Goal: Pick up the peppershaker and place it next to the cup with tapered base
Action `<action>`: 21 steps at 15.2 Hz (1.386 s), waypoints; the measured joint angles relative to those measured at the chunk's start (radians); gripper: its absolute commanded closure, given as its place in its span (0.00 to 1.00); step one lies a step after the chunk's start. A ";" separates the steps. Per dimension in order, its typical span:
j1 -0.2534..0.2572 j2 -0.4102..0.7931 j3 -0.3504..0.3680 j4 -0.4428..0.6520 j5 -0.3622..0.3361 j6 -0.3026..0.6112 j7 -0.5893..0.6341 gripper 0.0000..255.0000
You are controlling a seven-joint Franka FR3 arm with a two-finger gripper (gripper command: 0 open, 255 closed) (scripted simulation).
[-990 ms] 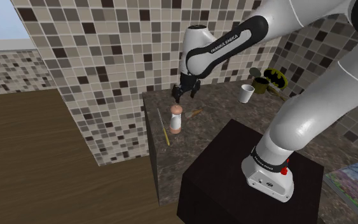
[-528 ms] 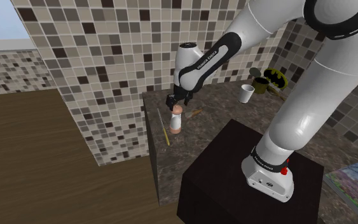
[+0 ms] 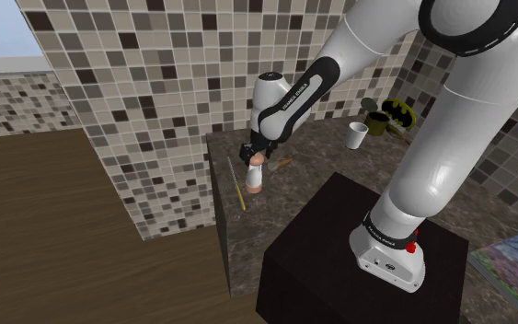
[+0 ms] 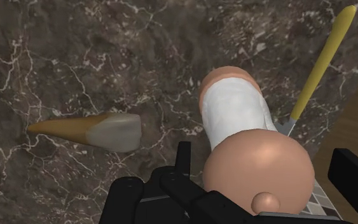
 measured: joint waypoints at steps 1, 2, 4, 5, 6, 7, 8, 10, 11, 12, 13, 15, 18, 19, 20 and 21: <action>0.000 0.001 0.000 0.000 0.000 0.001 0.000 0.00; 0.000 0.001 0.000 0.000 0.000 0.001 0.001 0.00; 0.000 0.001 0.000 0.000 0.000 0.001 0.001 0.00; 0.000 0.001 0.000 0.000 0.000 0.001 0.001 1.00; 0.000 0.001 0.000 0.001 -0.001 0.001 0.001 1.00; 0.000 0.001 0.000 0.001 -0.001 0.001 0.001 1.00; 0.000 0.001 0.000 0.000 0.000 0.001 0.001 1.00; 0.000 0.001 0.000 0.000 0.000 0.001 0.001 1.00; 0.000 0.001 0.000 0.000 0.000 0.001 0.001 1.00; 0.000 0.001 0.000 0.000 0.000 0.001 0.000 1.00; 0.000 0.001 0.000 0.001 0.000 0.001 0.000 1.00; 0.000 0.001 0.000 0.001 -0.001 0.001 0.001 1.00; 0.000 -0.026 0.002 0.006 0.009 -0.031 -0.007 1.00; 0.000 -0.040 0.002 0.006 0.013 -0.045 -0.011 1.00; 0.000 -0.052 0.003 0.008 0.017 -0.059 -0.013 1.00; 0.000 -0.066 0.003 0.009 0.022 -0.074 -0.017 1.00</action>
